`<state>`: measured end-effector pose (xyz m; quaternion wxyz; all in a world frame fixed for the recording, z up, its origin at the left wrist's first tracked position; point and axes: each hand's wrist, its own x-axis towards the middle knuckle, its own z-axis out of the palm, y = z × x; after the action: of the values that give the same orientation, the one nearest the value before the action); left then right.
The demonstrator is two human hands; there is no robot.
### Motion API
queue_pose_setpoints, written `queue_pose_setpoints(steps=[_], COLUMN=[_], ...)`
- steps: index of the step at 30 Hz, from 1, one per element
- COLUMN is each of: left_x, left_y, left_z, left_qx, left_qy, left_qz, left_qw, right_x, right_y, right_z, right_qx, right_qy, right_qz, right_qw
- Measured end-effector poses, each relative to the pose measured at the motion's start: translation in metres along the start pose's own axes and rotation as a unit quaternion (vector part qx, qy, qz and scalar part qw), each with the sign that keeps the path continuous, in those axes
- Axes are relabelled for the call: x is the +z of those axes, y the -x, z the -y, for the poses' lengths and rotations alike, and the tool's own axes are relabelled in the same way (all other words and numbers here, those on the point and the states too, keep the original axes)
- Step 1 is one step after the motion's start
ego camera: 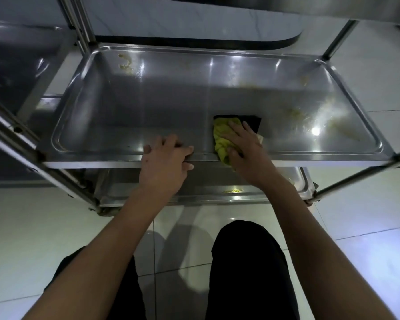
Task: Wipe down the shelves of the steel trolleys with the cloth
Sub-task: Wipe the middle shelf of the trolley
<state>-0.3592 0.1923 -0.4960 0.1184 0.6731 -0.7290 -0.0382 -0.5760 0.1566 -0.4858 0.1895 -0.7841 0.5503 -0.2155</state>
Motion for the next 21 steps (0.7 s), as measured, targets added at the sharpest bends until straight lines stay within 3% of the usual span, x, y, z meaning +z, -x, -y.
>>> queue_pose_setpoints(steps=[7, 16, 21], left_x=[-0.003, -0.005, -0.002], left_y=[-0.008, -0.005, -0.005], left_z=[0.008, 0.010, 0.014], left_qx=[-0.010, -0.002, 0.000], left_qy=[0.005, 0.006, 0.005], left_qz=[0.006, 0.005, 0.002], left_qw=[1.000, 1.000, 1.000], right_x=[0.017, -0.038, -0.046], right_y=[-0.012, 0.023, 0.026], right_z=[0.019, -0.030, -0.039], right_qx=[-0.030, 0.066, 0.059], right_qy=[-0.004, 0.029, 0.048], right_qz=[0.002, -0.028, -0.003], right_qw=[1.000, 0.997, 0.997])
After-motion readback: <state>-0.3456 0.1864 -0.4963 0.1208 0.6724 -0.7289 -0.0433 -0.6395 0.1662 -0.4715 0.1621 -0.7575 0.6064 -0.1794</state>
